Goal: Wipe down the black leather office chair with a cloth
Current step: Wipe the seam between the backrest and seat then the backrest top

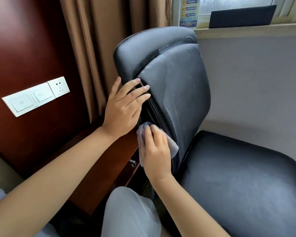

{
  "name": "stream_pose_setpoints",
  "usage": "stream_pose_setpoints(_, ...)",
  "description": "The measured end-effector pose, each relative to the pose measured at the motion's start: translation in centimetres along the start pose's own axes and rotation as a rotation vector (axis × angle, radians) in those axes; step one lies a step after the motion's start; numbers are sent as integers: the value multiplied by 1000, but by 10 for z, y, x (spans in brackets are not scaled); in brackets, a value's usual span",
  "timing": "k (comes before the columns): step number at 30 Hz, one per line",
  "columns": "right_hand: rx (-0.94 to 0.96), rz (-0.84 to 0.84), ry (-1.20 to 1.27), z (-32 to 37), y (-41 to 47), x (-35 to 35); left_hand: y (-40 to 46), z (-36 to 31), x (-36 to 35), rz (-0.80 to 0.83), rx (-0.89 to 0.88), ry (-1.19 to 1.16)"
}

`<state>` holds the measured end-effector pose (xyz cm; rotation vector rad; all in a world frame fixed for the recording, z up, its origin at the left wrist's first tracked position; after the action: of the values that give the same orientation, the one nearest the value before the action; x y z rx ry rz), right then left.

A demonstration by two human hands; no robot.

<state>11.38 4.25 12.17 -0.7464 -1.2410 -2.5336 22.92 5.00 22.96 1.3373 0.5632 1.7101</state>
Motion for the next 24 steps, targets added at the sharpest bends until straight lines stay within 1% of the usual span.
stream_pose_setpoints(1, -4, 32, -37, -6, -9, -8, -1, 1, -1, -7, -2, -4)
stream_pose_setpoints(4, 46, 89, -259, -27, -43, -22, -1, -2, -4, -34, 14, -25)
stream_pose_setpoints(7, 83, 130, -334, -37, -64, -23, -4, -9, -7, -9, 36, -24)
stream_pose_setpoints(10, 74, 85, -256, -34, -61, -14, -9, -16, -9, 48, 22, -32)
stream_pose_setpoints(12, 112, -1, -190, -24, -51, -2, -10, -16, -8, 59, -4, -47)
stream_pose_setpoints(15, 190, -139, -109, -4, -26, 13, -7, -9, -3, 33, -43, -101)
stream_pose_setpoints(17, 178, -134, -127, -1, -6, 11, -4, -5, 1, 7, -46, -156)
stream_pose_setpoints(20, 185, -25, -309, -11, 6, 2, -3, -1, 3, -31, -16, -213)
stream_pose_setpoints(22, 213, -40, -468, -19, -5, 3, -3, -4, 2, -62, -3, -213)
stream_pose_setpoints(24, 197, -81, -549, -31, -26, 5, -5, -11, -3, -78, -9, -206)
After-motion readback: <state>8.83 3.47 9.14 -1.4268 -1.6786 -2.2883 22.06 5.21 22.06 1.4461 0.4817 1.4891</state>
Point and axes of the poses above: each hand's wrist, its own y-axis towards the middle knuckle, its own x-axis out of the back of the hand, z = x × y, the point moved 2 cm from there along y, towards the middle knuckle, and after that the axes turned 12 degrees about z, right-handed, at the moved point
